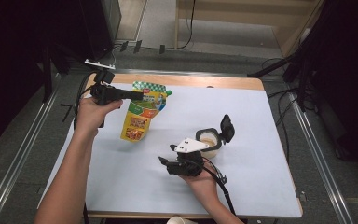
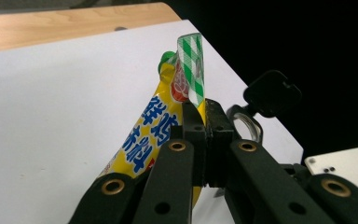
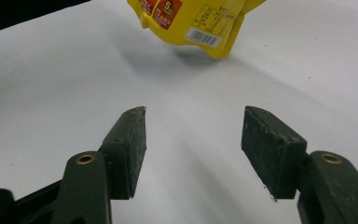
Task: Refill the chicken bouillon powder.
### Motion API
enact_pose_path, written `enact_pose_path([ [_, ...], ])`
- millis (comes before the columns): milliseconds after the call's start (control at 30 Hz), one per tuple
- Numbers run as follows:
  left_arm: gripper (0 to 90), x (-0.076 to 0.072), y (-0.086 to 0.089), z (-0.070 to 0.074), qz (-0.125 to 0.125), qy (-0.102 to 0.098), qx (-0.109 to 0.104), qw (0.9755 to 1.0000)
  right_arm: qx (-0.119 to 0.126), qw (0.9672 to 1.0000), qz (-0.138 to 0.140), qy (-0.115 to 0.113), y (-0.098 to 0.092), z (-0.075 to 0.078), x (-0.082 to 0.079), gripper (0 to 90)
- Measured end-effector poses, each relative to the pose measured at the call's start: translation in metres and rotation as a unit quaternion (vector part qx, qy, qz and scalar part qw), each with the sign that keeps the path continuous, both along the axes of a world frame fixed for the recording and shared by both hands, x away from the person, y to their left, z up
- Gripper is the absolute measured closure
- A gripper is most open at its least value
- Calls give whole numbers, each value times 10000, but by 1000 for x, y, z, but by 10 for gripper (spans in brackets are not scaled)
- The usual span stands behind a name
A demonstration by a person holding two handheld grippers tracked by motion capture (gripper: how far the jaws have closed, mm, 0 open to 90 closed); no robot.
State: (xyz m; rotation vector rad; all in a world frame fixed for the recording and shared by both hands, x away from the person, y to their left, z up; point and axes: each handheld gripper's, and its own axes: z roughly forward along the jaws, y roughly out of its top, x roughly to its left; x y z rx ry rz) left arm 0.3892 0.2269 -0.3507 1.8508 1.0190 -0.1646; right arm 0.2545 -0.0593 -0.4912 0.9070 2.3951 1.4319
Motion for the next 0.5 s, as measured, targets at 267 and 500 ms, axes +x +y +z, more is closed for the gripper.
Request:
enact_pose_path([
  [267, 900, 4, 16, -4, 209, -24, -71, 9998, 20, 10000, 6, 2, 1, 0, -1, 413],
  [500, 871, 3, 24, -3, 217, -56, 56, 9997, 18, 10000, 0, -21, 0, 1, -1, 413],
])
